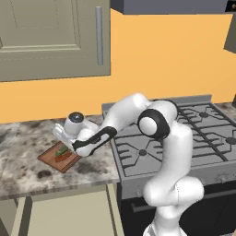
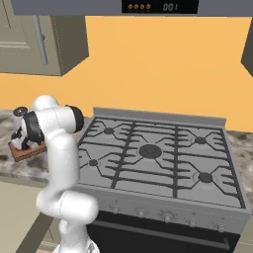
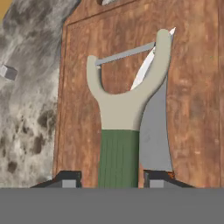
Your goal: Open the drawer on the left and place the cutting tools on the cutting board.
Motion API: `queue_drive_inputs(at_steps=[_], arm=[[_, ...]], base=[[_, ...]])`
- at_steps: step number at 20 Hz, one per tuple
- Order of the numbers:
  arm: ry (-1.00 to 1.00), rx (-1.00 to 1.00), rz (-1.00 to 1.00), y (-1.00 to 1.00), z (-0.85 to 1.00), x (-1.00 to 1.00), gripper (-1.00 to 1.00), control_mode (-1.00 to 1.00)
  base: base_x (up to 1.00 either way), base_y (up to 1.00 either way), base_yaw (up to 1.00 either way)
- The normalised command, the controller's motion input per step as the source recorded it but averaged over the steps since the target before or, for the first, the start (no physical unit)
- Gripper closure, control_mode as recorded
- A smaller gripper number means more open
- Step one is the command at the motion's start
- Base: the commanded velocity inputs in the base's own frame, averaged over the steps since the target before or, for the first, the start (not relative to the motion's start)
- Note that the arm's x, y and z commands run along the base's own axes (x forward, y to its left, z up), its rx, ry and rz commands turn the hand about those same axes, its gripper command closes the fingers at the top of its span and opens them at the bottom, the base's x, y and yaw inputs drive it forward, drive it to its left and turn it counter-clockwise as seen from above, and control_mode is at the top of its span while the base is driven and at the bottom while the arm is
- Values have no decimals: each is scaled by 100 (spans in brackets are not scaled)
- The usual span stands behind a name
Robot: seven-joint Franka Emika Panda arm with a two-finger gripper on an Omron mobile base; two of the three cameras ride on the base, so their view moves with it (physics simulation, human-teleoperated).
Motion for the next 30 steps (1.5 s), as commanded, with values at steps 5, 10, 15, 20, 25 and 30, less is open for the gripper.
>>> queue_drive_inputs(at_steps=[5, 10, 15, 20, 25, 30], arm=[[3, 0, -6, 27, 0, 36, -100, -100], [4, 0, -9, 3, 61, -29, -100, -100], [0, 0, -11, -55, 100, -96, -100, -100], [0, 2, -9, -98, 100, -100, -100, -100], [0, 3, -7, -100, 100, -100, -100, -100], [0, 1, -4, -100, 100, -99, -100, -100]], base=[[0, 0, 0], [0, 0, 0], [0, 0, 0], [0, 0, 0], [0, 0, 0], [0, 0, 0]])
